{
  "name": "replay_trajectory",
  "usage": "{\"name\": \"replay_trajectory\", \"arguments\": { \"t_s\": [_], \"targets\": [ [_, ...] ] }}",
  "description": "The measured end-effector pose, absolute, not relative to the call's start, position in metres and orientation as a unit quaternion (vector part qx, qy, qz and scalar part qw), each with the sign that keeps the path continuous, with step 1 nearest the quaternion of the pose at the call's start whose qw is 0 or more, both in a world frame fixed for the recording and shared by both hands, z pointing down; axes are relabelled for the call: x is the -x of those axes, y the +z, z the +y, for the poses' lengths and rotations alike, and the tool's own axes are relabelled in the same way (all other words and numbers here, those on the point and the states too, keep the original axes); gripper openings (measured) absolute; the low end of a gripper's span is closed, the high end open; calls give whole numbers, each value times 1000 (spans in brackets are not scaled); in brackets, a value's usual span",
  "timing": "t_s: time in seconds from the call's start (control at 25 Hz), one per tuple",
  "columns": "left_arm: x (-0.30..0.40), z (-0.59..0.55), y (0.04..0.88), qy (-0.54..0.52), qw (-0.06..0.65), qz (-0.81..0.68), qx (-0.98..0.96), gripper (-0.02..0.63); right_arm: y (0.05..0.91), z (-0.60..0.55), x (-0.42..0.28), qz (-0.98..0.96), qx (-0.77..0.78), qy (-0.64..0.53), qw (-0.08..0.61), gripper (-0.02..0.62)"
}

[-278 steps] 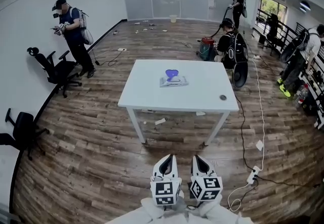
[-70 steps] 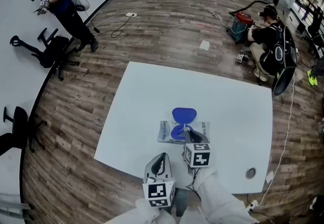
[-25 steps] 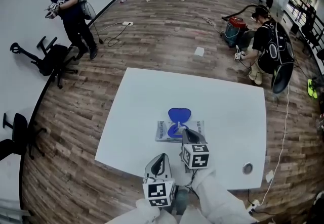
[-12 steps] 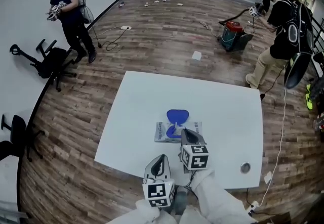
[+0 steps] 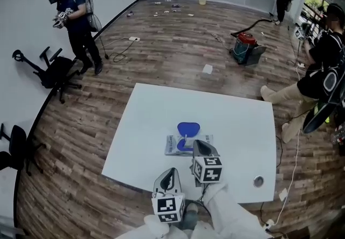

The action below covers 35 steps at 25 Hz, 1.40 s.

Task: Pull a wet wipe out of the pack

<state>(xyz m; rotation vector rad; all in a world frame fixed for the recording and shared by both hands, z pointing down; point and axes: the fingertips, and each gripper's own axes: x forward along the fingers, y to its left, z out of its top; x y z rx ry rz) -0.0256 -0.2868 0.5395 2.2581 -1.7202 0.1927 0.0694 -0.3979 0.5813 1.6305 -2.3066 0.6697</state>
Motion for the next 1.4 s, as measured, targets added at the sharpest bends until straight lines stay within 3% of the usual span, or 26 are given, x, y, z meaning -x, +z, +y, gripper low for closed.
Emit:
{"name": "replay_trajectory", "arguments": {
  "t_s": [1.4],
  "targets": [
    [0,-259,514,38,130,-559,-818,0,522,-330,-94,-785,-583,187,92,15]
  ]
}}
